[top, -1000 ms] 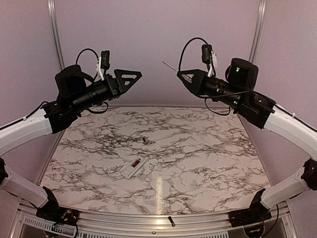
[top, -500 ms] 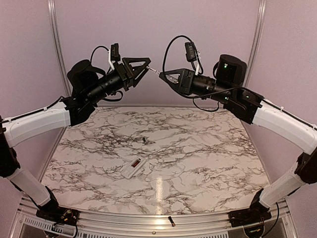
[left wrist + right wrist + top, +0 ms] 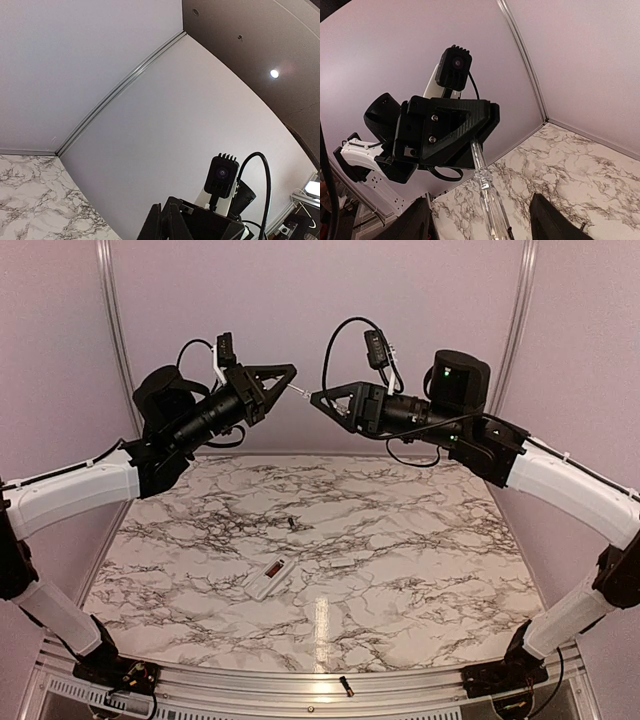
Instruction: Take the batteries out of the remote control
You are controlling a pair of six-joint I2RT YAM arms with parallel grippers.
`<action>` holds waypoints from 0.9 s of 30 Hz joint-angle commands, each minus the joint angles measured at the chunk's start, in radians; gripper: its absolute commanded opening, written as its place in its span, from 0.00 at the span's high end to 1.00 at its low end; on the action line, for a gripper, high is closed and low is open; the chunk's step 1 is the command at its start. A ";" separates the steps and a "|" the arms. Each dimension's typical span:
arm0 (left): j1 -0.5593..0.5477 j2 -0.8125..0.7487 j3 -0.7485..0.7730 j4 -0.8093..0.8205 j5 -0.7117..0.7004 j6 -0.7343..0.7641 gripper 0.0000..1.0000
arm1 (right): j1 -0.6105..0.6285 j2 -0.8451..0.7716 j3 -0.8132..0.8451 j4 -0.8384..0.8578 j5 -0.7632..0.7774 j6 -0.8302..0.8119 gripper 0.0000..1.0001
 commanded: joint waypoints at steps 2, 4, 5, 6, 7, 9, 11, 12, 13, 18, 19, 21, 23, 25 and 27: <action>0.062 -0.075 -0.065 -0.077 -0.100 0.021 1.00 | 0.007 -0.030 0.042 -0.153 0.157 -0.019 0.09; 0.111 -0.098 -0.107 -0.114 -0.105 0.016 1.00 | 0.003 -0.065 0.005 -0.183 0.209 -0.024 0.02; 0.150 -0.109 -0.131 -0.131 -0.101 0.013 1.00 | -0.001 -0.085 -0.013 -0.198 0.240 -0.021 0.02; 0.181 -0.122 -0.160 -0.144 -0.095 0.012 1.00 | -0.007 -0.104 -0.034 -0.213 0.257 -0.018 0.01; 0.213 -0.132 -0.187 -0.157 -0.089 0.014 1.00 | -0.011 -0.121 -0.051 -0.227 0.271 -0.014 0.02; 0.272 -0.156 -0.252 -0.181 -0.077 0.036 1.00 | -0.021 -0.151 -0.081 -0.256 0.298 -0.010 0.02; 0.323 -0.174 -0.307 -0.223 -0.071 0.070 1.00 | -0.025 -0.173 -0.098 -0.283 0.319 -0.007 0.01; 0.351 -0.178 -0.343 -0.243 -0.057 0.078 1.00 | -0.026 -0.180 -0.105 -0.300 0.331 -0.004 0.02; 0.375 -0.180 -0.371 -0.249 -0.041 0.084 1.00 | -0.026 -0.184 -0.107 -0.310 0.342 -0.002 0.02; 0.449 -0.183 -0.522 -0.264 -0.002 0.138 1.00 | -0.027 -0.188 -0.116 -0.326 0.365 0.014 0.02; 0.451 -0.178 -0.538 -0.293 -0.008 0.166 1.00 | -0.027 -0.187 -0.115 -0.328 0.370 0.018 0.01; 0.451 -0.170 -0.575 -0.321 -0.018 0.206 1.00 | -0.027 -0.184 -0.113 -0.333 0.378 0.026 0.02; 0.452 -0.161 -0.617 -0.310 -0.023 0.213 1.00 | -0.026 -0.181 -0.113 -0.331 0.379 0.028 0.02; 0.452 -0.145 -0.647 -0.291 -0.016 0.205 1.00 | -0.027 -0.174 -0.109 -0.334 0.379 0.028 0.01; 0.452 -0.118 -0.660 -0.282 -0.002 0.192 1.00 | -0.027 -0.163 -0.103 -0.339 0.376 0.028 0.01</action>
